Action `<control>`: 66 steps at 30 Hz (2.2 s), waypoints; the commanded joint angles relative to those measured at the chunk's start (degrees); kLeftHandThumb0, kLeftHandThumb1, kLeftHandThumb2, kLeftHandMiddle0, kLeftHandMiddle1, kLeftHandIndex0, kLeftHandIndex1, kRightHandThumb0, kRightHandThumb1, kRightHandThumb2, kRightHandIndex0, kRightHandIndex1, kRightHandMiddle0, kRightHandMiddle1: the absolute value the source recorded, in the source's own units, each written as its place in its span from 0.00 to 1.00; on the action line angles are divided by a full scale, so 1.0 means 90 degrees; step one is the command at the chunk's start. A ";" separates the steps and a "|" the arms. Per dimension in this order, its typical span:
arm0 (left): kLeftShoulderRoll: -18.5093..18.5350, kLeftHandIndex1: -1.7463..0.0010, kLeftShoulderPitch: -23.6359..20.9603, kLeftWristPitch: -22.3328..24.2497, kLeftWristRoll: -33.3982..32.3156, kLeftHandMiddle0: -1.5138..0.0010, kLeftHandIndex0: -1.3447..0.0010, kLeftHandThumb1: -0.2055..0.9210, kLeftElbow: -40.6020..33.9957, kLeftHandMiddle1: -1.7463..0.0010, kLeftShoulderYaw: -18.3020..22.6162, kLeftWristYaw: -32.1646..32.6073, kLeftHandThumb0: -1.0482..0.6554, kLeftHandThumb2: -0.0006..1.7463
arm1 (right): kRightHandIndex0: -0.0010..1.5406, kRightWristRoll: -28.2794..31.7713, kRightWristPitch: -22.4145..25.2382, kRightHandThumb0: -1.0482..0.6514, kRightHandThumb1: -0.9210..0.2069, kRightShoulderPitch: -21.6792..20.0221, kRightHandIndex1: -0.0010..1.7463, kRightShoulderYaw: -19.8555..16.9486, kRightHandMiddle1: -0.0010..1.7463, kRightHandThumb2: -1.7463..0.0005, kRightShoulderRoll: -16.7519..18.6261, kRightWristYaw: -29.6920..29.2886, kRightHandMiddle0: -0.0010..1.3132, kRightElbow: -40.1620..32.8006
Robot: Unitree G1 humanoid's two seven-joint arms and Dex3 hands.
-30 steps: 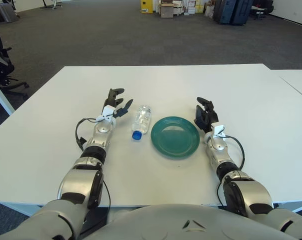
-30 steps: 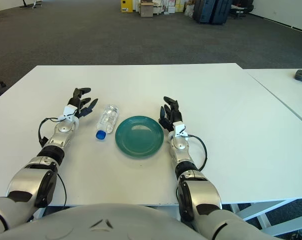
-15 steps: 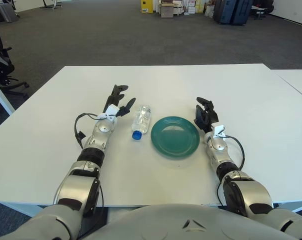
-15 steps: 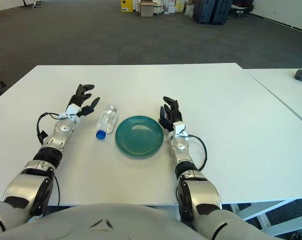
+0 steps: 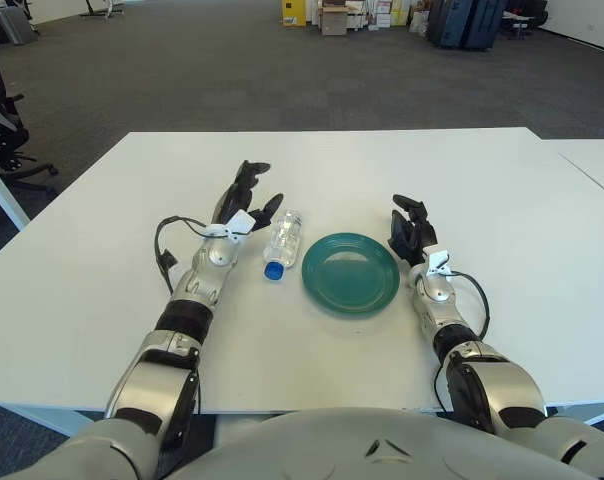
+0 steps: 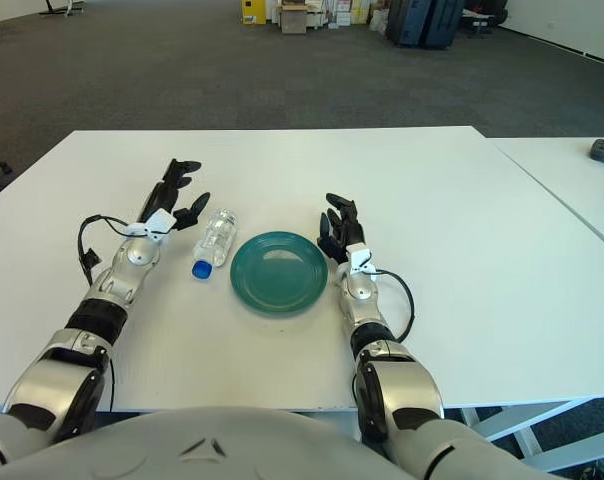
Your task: Put the bottle into the plate.
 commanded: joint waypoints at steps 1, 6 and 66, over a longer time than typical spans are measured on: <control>0.0063 0.49 0.0141 0.0319 0.0385 0.85 1.00 1.00 -0.0390 0.66 -0.0156 0.0239 0.00 0.43 | 0.22 0.0042 0.0319 0.19 0.00 0.0548 0.01 -0.0017 0.49 0.58 0.0064 0.0016 0.00 0.0413; 0.0051 0.50 0.0311 0.0834 0.0987 0.83 1.00 1.00 -0.0885 0.65 -0.0403 0.0505 0.00 0.44 | 0.22 0.0053 0.0370 0.19 0.00 0.0541 0.01 -0.0024 0.50 0.58 0.0080 0.0012 0.00 0.0418; -0.0211 0.41 0.1259 0.4004 0.2732 0.86 1.00 1.00 -0.3856 0.43 -0.1843 -0.1097 0.00 0.47 | 0.23 -0.0018 0.0432 0.21 0.00 0.0612 0.01 0.0135 0.51 0.57 0.0252 -0.0344 0.00 0.0417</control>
